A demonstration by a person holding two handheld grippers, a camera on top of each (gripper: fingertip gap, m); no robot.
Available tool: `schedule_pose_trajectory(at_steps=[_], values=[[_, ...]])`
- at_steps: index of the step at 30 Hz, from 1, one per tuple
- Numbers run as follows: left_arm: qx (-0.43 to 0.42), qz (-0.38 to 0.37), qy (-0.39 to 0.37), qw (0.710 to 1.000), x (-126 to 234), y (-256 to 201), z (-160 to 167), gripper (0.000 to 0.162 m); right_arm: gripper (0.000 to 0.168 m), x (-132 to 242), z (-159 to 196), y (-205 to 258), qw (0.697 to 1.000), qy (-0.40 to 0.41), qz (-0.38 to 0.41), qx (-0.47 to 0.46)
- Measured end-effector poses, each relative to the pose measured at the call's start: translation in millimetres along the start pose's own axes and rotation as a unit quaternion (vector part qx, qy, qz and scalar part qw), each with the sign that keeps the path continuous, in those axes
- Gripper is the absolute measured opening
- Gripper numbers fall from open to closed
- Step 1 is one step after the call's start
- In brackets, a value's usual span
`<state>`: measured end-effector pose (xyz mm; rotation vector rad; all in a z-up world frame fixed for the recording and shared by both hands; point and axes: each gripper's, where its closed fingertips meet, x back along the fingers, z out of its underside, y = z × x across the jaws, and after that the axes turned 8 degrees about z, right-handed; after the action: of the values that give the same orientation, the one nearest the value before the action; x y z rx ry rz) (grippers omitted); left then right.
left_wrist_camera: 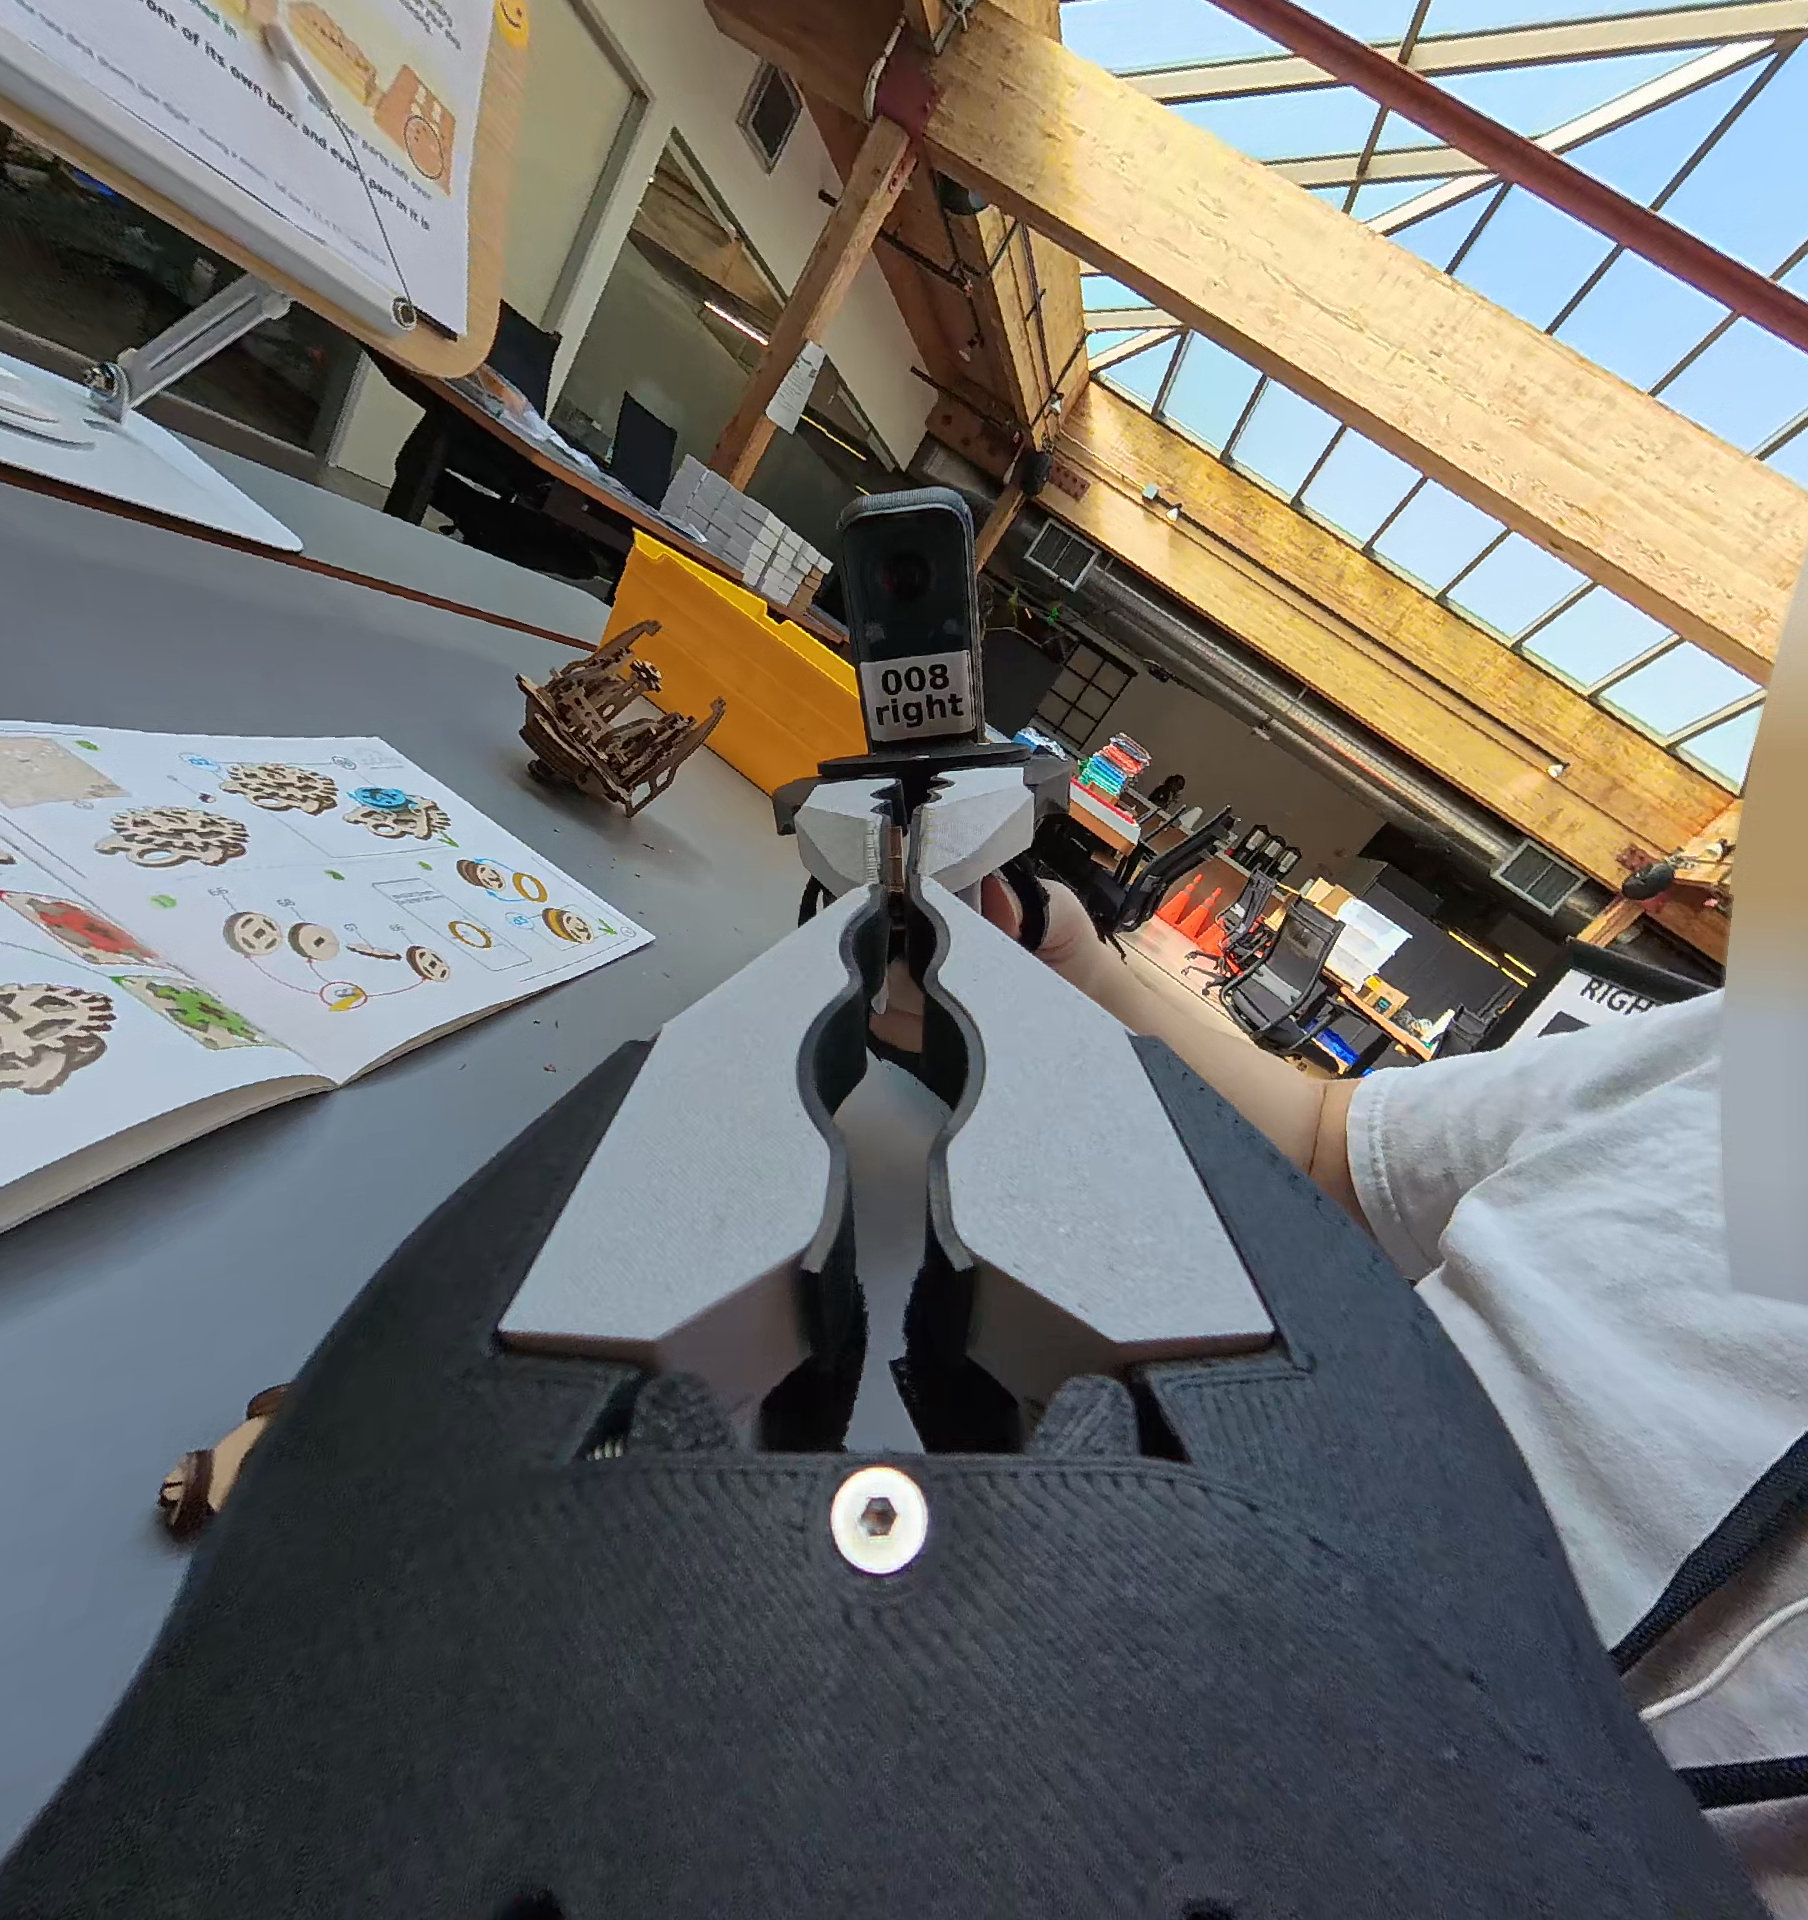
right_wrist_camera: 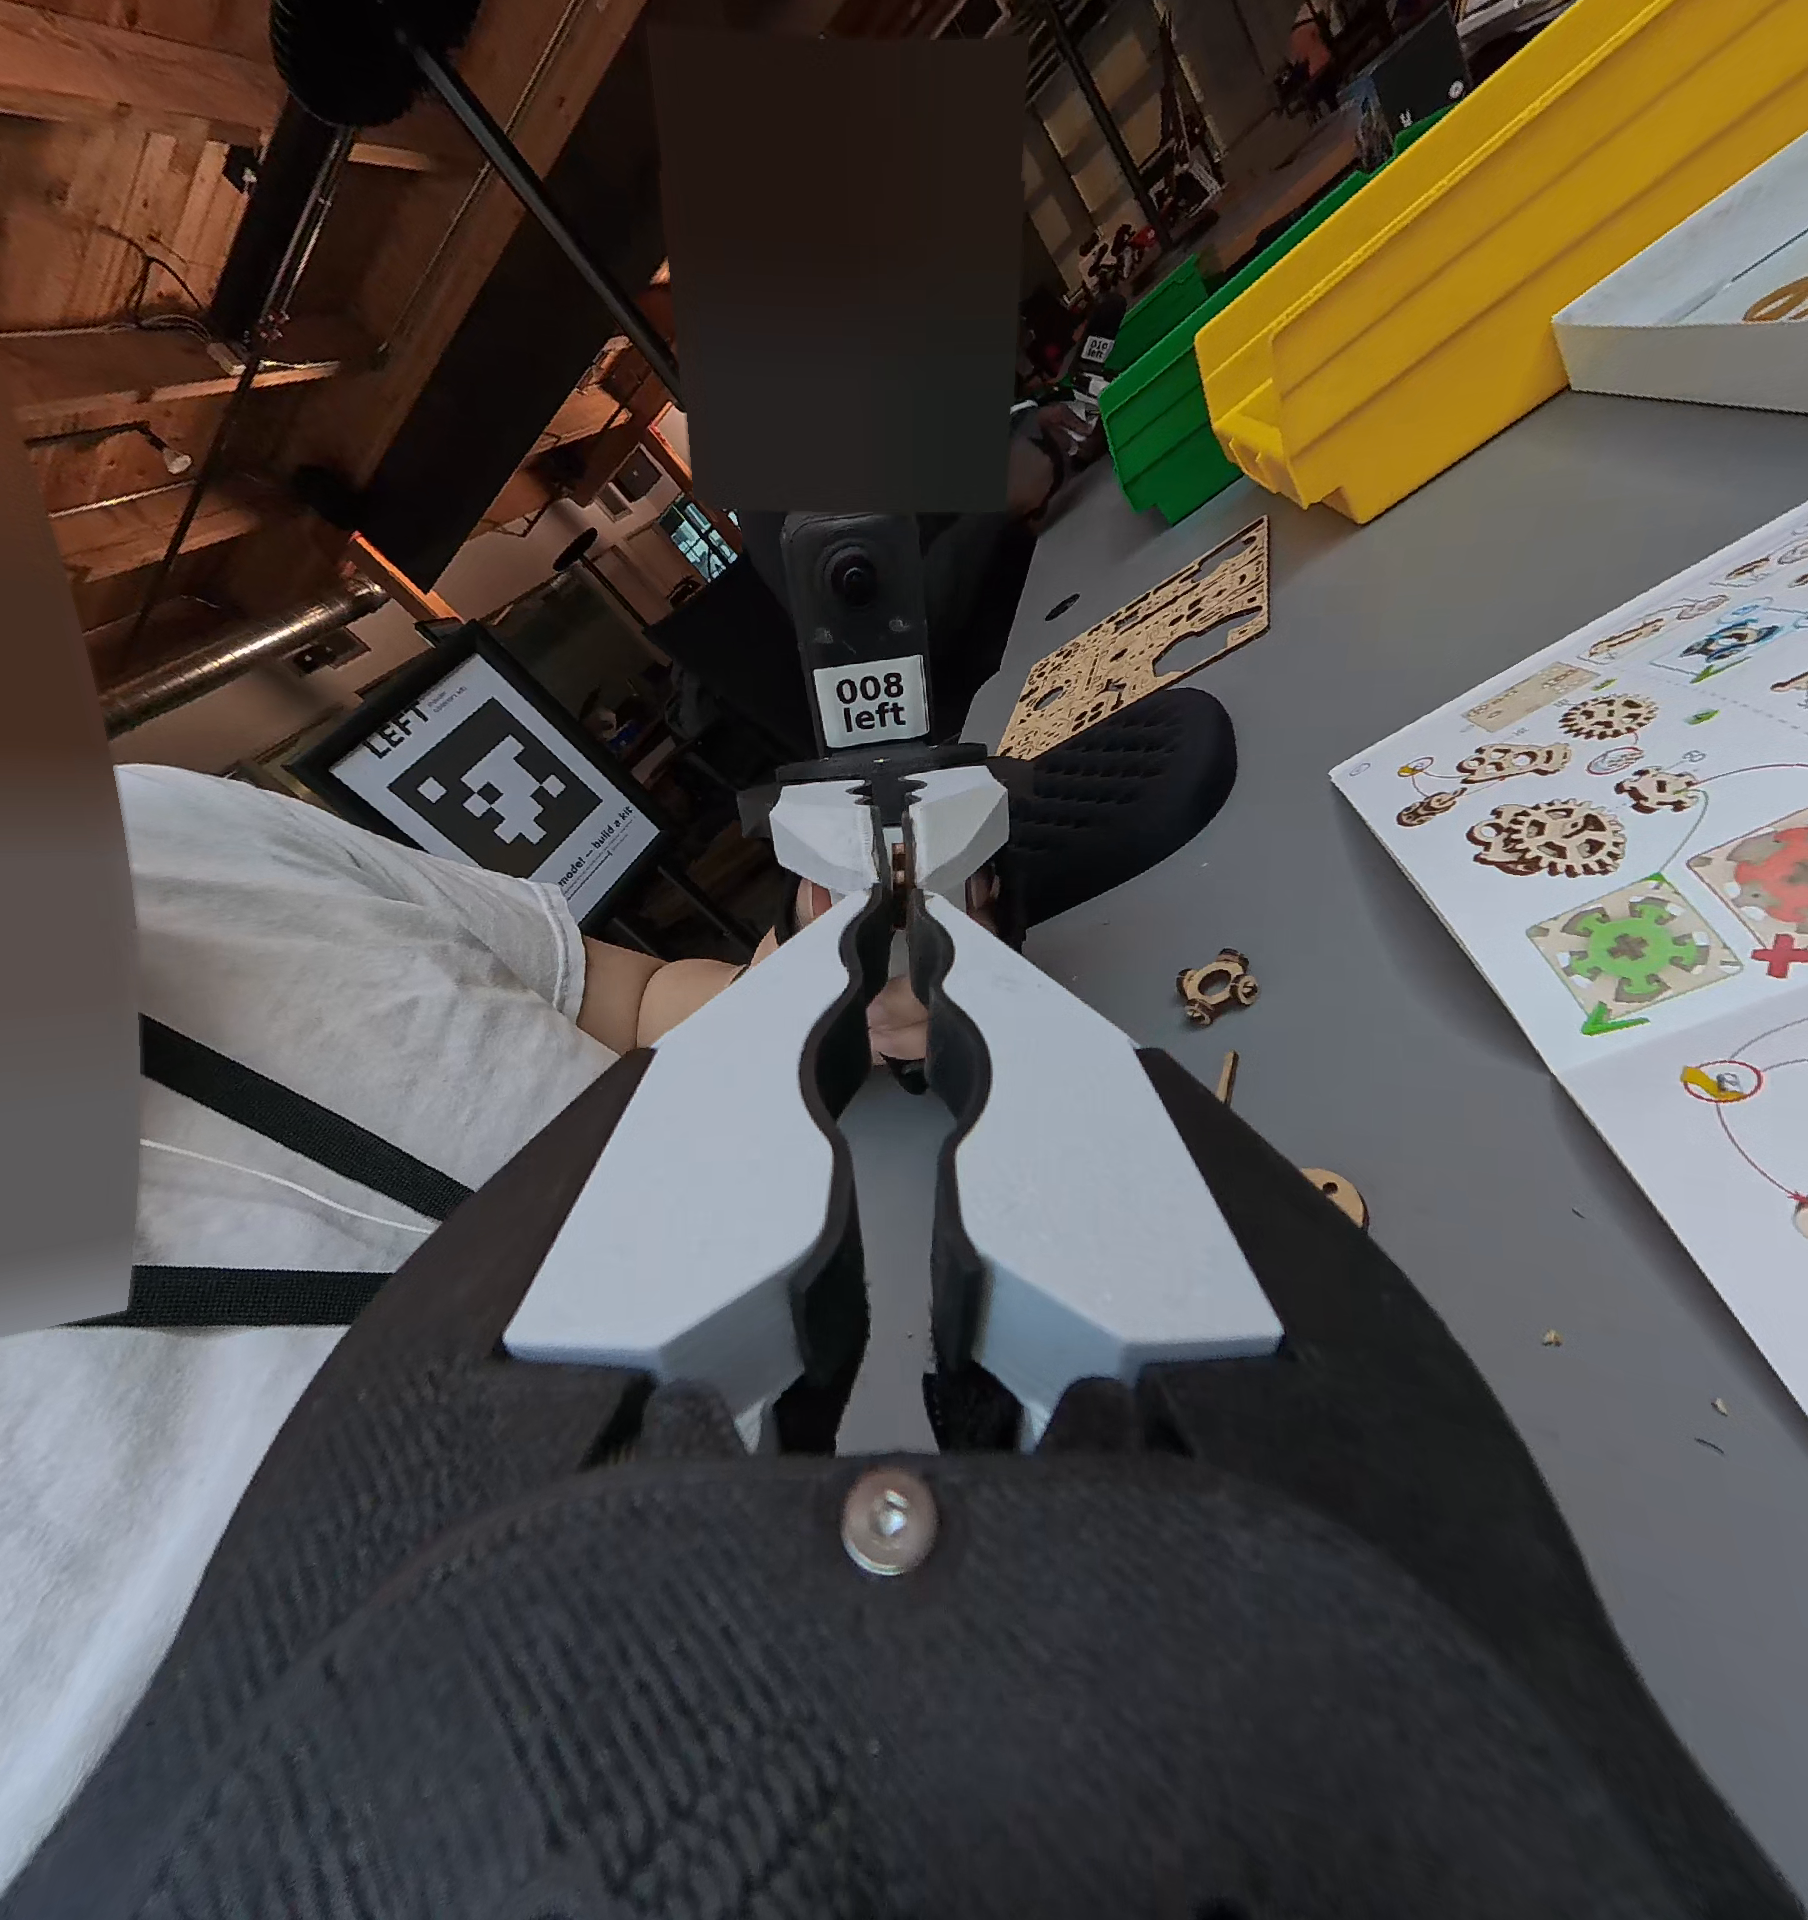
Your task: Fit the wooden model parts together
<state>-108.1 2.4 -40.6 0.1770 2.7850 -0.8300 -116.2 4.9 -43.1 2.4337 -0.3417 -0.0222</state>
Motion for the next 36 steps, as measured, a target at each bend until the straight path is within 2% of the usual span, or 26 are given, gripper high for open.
schedule_pose_trajectory(at_steps=[3, 5, 7, 10, 15, 36], values=[[0.025, 0.007, 0.006, 1.000, 1.9, 1.5, 2.2, 0.003, 0.000, 1.1, -2.3, -1.0, 0.999, -0.004, -0.014, -0.039], [0.038, -0.010, 0.017, 0.999, 5.9, 8.0, 6.0, 0.012, 0.000, 4.2, -2.5, -6.9, 0.998, 0.003, -0.005, -0.061], [0.042, -0.036, 0.041, 0.998, 10.1, 14.6, 14.3, 0.011, 0.000, 7.2, 5.7, -14.5, 0.997, 0.035, 0.016, -0.062], [0.046, -0.062, 0.117, 0.990, 12.7, 18.6, 37.8, 0.008, 0.001, 10.1, 26.8, -28.5, 0.991, 0.098, 0.051, -0.070], [0.062, -0.042, 0.166, 0.983, 11.4, 12.3, 50.4, 0.004, 0.001, 9.8, 33.4, -26.1, 0.987, 0.115, 0.031, -0.104], [0.080, 0.020, 0.191, 0.978, -3.1, 5.1, 44.4, 0.006, 0.001, 12.7, 37.4, -12.7, 0.987, 0.132, -0.012, -0.089]])
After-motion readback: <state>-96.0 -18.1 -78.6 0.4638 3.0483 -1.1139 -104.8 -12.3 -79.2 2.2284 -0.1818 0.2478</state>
